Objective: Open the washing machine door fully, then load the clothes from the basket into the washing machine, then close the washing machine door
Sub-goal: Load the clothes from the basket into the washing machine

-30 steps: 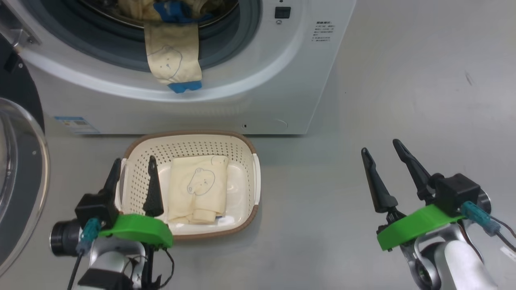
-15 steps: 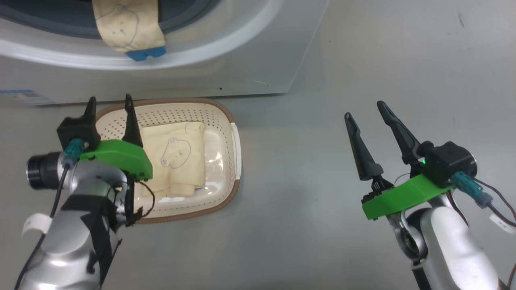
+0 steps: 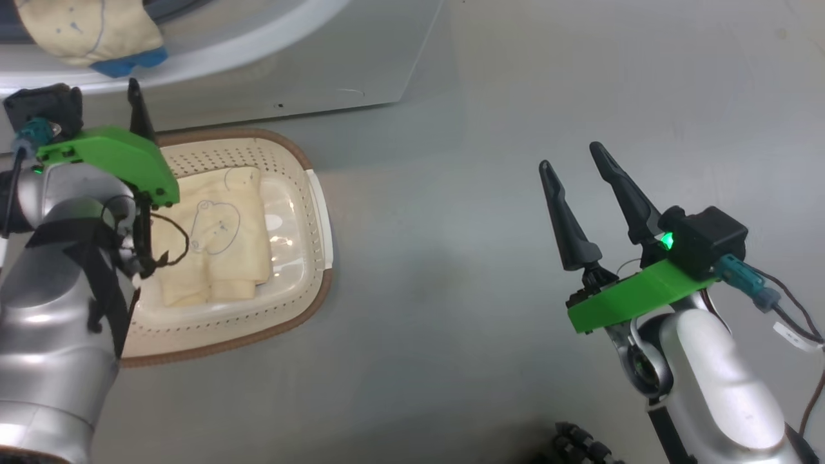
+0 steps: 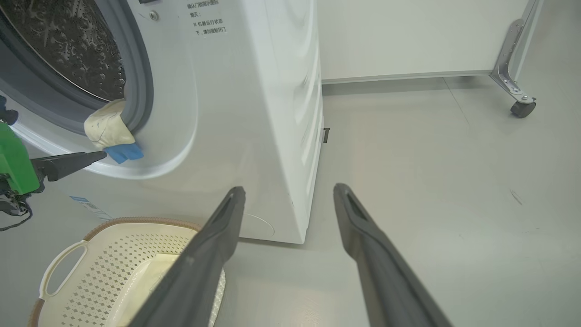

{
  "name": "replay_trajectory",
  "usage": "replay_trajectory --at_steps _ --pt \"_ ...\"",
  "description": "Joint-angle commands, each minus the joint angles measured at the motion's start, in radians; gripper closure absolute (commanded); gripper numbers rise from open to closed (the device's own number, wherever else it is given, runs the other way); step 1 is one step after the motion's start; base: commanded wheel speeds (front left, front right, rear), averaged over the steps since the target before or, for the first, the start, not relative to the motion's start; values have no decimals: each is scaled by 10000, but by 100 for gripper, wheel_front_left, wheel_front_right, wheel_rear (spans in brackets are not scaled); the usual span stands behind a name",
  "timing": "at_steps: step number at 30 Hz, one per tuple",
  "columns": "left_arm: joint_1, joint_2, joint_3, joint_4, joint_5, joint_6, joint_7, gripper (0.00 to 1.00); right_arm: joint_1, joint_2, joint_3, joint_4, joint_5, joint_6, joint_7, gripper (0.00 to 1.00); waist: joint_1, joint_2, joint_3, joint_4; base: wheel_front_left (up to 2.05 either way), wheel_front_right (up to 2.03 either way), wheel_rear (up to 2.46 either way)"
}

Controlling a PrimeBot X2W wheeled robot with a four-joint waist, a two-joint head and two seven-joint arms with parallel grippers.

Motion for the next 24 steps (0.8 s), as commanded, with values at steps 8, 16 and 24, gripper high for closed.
replay_trajectory --at_steps 8,16,24 --pt "-1337 467 230 1520 -134 -527 13 0 -303 -66 354 -55 272 -29 -184 0 -2 0 253 -427 0 0 0" --pt "-1967 486 -15 2475 6 -749 57 0 -362 -66 468 -105 399 -29 -192 0 -2 0 303 -603 0 0 0" --pt "-2373 528 8 3252 -111 -867 -148 21 -357 -66 581 -113 525 -29 -193 0 -2 0 319 -858 0 0 0"
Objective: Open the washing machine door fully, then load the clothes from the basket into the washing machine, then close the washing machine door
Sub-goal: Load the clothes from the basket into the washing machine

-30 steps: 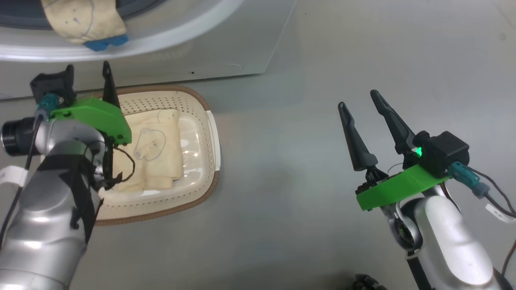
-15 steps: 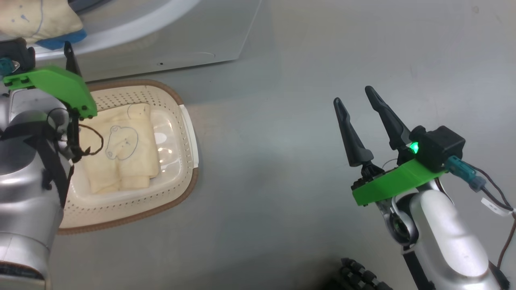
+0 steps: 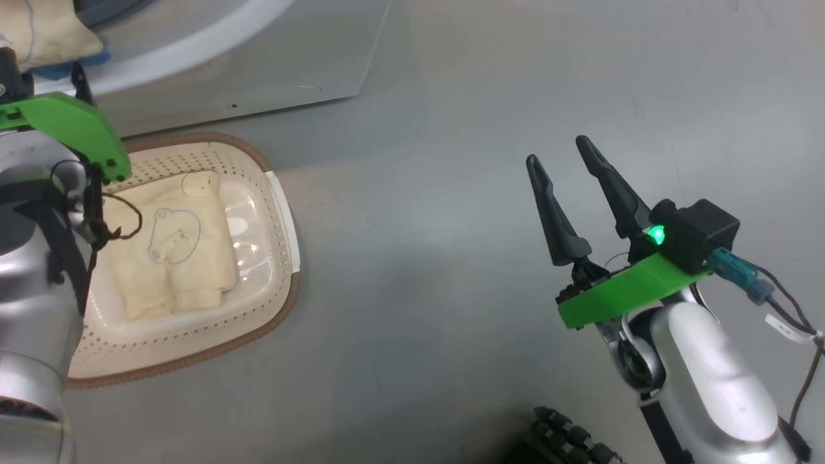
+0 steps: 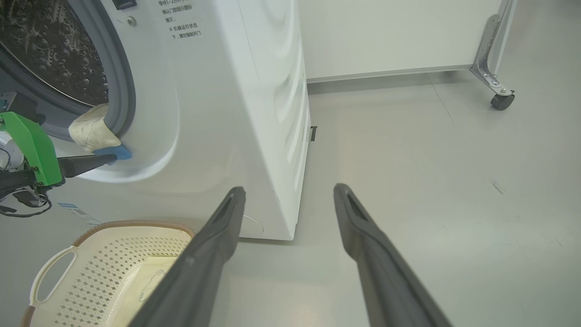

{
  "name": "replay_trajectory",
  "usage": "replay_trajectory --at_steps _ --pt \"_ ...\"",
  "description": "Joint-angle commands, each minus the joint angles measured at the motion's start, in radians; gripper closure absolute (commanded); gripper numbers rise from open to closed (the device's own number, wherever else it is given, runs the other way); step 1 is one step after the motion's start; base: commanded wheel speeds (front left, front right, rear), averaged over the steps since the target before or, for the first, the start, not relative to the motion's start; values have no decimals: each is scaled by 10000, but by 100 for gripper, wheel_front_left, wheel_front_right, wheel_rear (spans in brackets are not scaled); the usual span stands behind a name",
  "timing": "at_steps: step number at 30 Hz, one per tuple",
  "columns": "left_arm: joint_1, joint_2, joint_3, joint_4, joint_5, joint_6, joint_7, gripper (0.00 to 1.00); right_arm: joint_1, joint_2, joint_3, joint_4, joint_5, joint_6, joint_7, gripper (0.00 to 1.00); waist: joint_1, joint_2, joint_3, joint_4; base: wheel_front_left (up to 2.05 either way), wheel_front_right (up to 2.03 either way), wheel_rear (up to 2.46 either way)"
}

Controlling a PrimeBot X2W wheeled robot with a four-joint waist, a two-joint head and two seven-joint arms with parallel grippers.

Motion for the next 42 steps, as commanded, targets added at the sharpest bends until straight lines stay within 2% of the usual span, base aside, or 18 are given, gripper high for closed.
replay_trajectory --at_steps 1,2,4,15,28,36,42 --pt "-343 444 207 -98 -60 -18 -135 53 -25 -66 158 -311 54 -29 -94 0 1 0 25 -19 0 0 0" --pt "-372 432 200 -31 -69 -32 -176 62 -22 -66 147 -321 60 -29 -94 0 1 0 30 -28 0 0 0" --pt "-439 413 189 80 -86 -62 -261 100 -18 -66 133 -344 70 -29 -94 0 1 0 58 -41 0 0 0" --pt "-565 263 37 529 -149 -258 -379 100 -67 -66 69 -335 14 -29 -95 0 1 0 106 50 0 0 0" --pt "-692 -214 -829 356 159 -909 901 100 224 -66 -303 -306 -157 -29 -95 0 1 0 -282 811 0 0 0" --pt "-954 268 -1300 -798 255 -1151 1901 100 391 -66 -375 -247 -11 -29 -95 0 1 0 -587 1024 0 0 0" --pt "-1241 1267 -1195 -2700 17 -1167 2833 100 439 -66 -306 -269 71 -29 -95 0 1 0 -645 916 0 0 0"
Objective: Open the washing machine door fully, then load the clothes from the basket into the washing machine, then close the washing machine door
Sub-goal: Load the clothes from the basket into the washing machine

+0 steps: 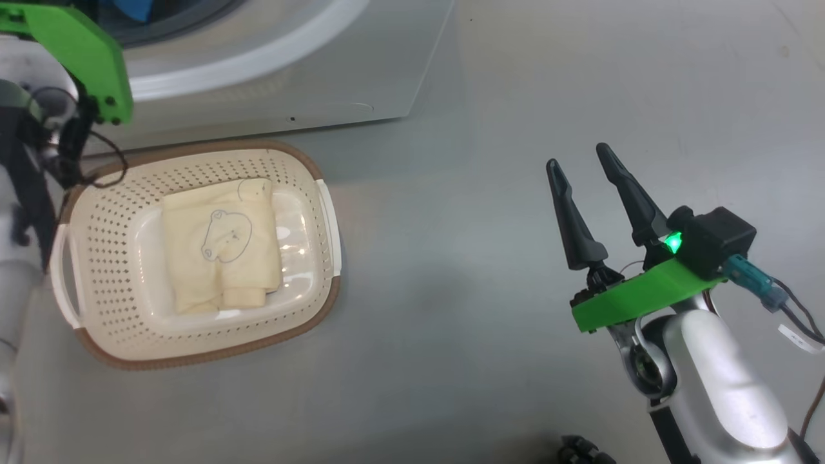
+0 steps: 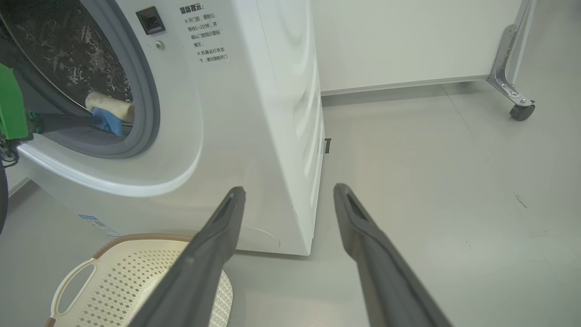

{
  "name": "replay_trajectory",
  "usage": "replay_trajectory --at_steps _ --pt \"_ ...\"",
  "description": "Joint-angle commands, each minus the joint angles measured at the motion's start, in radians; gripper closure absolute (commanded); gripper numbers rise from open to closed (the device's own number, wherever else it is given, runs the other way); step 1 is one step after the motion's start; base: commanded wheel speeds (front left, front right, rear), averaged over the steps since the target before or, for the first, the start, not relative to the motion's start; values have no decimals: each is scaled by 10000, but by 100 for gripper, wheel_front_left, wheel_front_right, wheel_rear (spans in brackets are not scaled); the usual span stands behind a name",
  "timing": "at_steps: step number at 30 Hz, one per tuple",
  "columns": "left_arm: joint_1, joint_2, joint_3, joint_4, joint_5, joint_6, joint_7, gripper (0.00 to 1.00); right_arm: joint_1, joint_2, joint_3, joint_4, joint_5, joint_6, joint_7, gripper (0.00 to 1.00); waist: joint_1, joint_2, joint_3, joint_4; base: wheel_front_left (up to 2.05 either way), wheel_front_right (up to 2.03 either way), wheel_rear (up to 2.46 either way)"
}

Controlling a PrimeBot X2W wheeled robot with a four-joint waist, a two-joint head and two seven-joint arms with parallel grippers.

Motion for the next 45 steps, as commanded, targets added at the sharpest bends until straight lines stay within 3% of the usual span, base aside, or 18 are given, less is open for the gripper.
replay_trajectory --at_steps 1,11,21,31,45 --pt "-449 650 318 -541 -78 54 152 100 130 -66 201 -288 95 -29 -95 0 1 0 51 -96 0 0 0" --pt "-989 2148 960 -2449 -373 912 1944 100 -194 -66 615 -390 608 -29 -95 0 1 0 752 -983 0 0 0" --pt "-2081 3122 1542 -2368 87 1912 1054 100 -514 -66 998 -504 1040 -29 -95 0 1 0 1732 -1881 0 0 0" --pt "-3106 3303 1828 -1714 567 2518 -1077 100 -726 -66 1244 -599 1267 -29 -95 0 1 0 2357 -2225 0 0 0" --pt "-4194 3034 1671 -635 189 2470 1127 100 -846 -66 1354 -508 1332 -29 -95 0 1 0 2554 -2307 0 0 0"
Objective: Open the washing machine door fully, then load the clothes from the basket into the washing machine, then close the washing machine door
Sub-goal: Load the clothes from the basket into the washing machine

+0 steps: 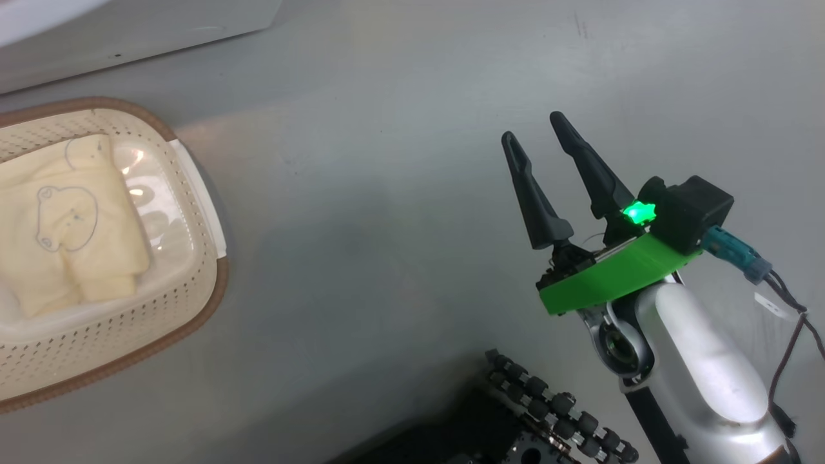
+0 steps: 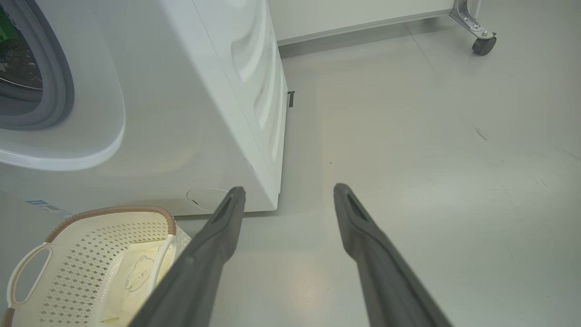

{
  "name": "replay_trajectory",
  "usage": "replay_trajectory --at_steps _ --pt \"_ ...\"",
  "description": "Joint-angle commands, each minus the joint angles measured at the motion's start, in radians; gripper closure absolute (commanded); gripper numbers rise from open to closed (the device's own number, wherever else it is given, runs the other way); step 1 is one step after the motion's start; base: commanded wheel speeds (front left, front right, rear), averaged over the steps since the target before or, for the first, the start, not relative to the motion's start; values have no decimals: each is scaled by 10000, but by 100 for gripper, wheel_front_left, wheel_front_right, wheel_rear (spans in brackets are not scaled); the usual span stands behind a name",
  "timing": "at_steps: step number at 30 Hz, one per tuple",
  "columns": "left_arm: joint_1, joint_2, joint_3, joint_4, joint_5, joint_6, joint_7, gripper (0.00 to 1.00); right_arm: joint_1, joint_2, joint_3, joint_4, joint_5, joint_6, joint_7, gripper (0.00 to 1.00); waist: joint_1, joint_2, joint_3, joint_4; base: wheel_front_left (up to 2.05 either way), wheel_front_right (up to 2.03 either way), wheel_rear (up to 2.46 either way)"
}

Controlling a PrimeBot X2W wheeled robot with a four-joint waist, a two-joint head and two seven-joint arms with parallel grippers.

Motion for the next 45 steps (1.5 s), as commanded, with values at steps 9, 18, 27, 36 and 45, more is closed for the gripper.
replay_trajectory --at_steps 9,18,27,36,45 --pt "115 76 278 -484 -373 47 -282 0 -42 -70 -106 -184 -24 -29 -95 0 1 0 -170 277 0 0 0" --pt "1400 -284 223 -1182 -627 -147 -1317 0 152 -70 -475 -106 -330 -29 -95 0 1 0 -765 850 0 0 0" --pt "3540 -575 336 -2504 -886 187 -2719 0 402 -70 -806 -16 -555 -29 -95 0 1 0 -1533 1311 0 0 0" --pt "6625 -850 292 -5019 -746 1442 -4072 0 901 -70 -1326 127 -960 -29 -95 0 1 0 -2479 1869 0 0 0" --pt "9471 -1059 50 -7500 -517 2616 -4738 0 1331 -70 -1776 175 -1531 -29 -94 0 1 0 -3502 2481 0 0 0"
